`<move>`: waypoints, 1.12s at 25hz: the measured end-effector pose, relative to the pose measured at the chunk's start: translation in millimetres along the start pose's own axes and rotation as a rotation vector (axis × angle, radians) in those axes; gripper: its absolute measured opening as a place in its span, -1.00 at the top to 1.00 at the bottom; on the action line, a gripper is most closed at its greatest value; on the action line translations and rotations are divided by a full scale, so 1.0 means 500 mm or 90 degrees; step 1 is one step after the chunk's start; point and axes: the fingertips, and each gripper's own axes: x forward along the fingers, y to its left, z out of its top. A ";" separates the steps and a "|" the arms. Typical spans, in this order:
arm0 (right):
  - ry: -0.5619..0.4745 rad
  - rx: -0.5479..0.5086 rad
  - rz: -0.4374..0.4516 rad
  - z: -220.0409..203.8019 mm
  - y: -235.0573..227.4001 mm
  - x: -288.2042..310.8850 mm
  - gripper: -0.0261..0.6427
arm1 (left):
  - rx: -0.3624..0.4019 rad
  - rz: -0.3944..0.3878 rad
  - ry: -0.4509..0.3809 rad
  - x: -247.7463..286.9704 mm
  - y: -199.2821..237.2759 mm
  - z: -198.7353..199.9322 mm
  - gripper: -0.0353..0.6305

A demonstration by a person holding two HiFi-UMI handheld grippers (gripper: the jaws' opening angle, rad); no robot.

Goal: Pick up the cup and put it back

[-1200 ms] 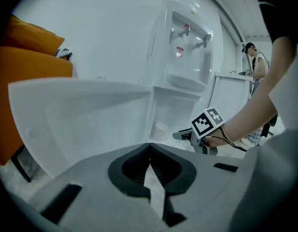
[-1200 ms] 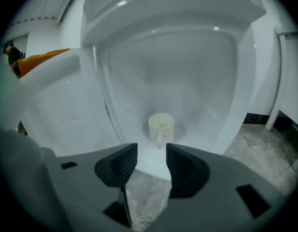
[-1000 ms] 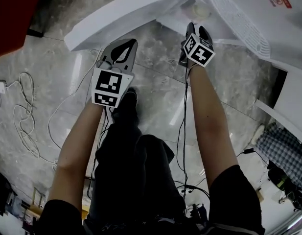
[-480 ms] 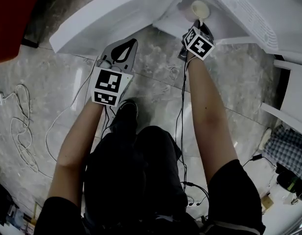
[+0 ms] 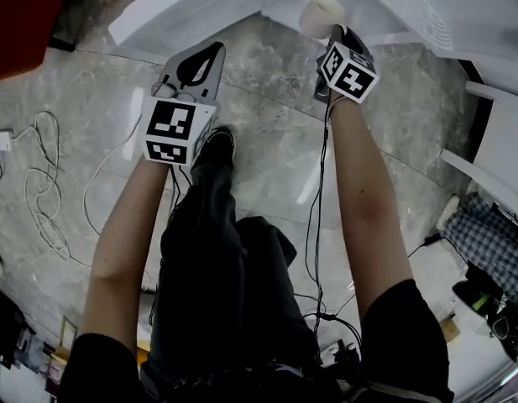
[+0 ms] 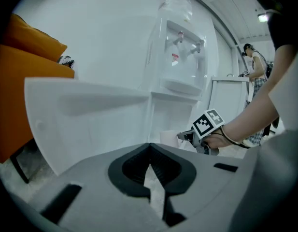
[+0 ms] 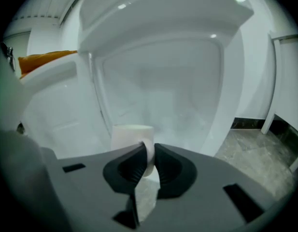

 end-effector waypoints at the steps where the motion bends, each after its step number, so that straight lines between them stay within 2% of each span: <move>1: 0.006 -0.001 0.012 0.004 0.014 -0.034 0.79 | -0.007 0.002 0.002 -0.019 -0.010 0.018 0.87; 9: 0.035 0.035 0.079 0.078 0.082 -0.315 0.80 | 0.008 -0.023 0.007 -0.167 -0.152 0.196 0.87; 12: 0.033 0.045 0.097 0.120 0.085 -0.418 0.79 | 0.023 -0.024 0.003 -0.225 -0.200 0.259 0.87; 15: 0.031 0.054 0.108 0.163 0.078 -0.516 0.79 | 0.017 -0.016 -0.003 -0.291 -0.240 0.312 0.87; 22: 0.044 0.093 0.112 0.221 0.059 -0.729 0.79 | 0.003 -0.006 -0.004 -0.454 -0.343 0.410 0.87; 28: 0.037 0.144 0.103 0.227 0.054 -0.869 0.79 | 0.001 -0.016 -0.007 -0.537 -0.411 0.450 0.87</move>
